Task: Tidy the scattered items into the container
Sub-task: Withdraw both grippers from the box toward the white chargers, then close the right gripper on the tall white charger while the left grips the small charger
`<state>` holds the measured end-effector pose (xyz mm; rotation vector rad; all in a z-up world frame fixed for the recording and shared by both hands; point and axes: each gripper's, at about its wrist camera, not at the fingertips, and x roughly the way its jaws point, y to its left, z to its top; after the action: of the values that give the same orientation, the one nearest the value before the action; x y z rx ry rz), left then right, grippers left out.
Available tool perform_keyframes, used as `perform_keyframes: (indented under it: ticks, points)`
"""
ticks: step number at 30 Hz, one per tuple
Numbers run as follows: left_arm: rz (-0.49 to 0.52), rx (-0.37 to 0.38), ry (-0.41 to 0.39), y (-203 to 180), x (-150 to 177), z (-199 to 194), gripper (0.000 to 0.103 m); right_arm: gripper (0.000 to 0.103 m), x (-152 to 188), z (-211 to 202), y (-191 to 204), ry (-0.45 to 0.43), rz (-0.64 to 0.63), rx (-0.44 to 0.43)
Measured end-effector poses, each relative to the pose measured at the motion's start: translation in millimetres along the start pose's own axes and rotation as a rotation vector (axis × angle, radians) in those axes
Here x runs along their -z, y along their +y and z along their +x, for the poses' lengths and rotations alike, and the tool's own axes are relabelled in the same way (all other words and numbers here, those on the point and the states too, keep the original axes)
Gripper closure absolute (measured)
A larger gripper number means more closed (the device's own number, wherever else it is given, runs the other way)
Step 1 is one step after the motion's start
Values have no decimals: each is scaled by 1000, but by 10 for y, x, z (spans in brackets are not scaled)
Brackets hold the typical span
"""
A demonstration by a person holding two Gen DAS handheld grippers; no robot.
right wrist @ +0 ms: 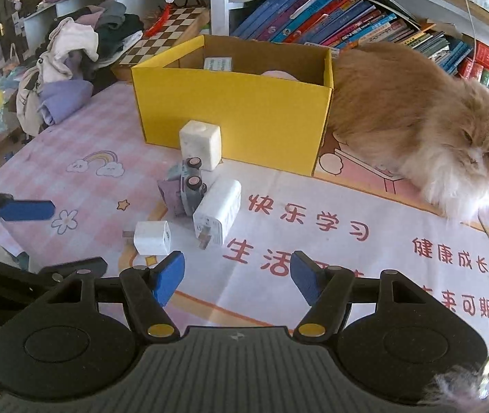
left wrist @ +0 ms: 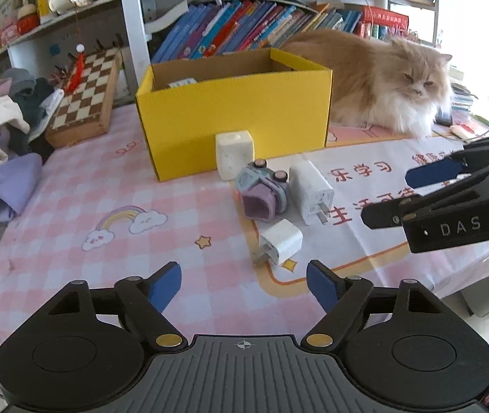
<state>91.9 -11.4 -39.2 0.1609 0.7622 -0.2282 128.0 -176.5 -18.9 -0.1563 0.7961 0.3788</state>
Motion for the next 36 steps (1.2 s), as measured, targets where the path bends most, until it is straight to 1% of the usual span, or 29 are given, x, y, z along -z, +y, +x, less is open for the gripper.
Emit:
perform_keyframes:
  ticks: [5, 6, 7, 9, 13, 21, 27, 29, 36]
  points:
    - [3, 7, 13, -32, -32, 75, 22, 37, -66, 68, 1, 11, -26, -22]
    - [5, 9, 15, -38, -36, 90, 24, 37, -78, 84, -2, 15, -28, -25]
    - [8, 13, 19, -44, -40, 105, 28, 38, -89, 100, -6, 20, -30, -29]
    - [14, 19, 28, -65, -46, 148, 29, 38, -111, 129, -11, 25, -34, -37]
    - [28, 32, 43, -107, -61, 238, 36, 39, -150, 197, -19, 33, -44, -51]
    - [20, 34, 61, -125, -102, 385, 36, 39, -208, 333, -66, 58, -55, -70]
    - [32, 40, 57, -164, -124, 473, 36, 40, -266, 432, -60, 65, -71, -91]
    - [38, 43, 56, -178, -136, 501, 40, 41, -295, 469, -58, 65, -75, -97]
    - [38, 47, 61, -194, -178, 582, 45, 43, -390, 606, -72, 83, -65, -119]
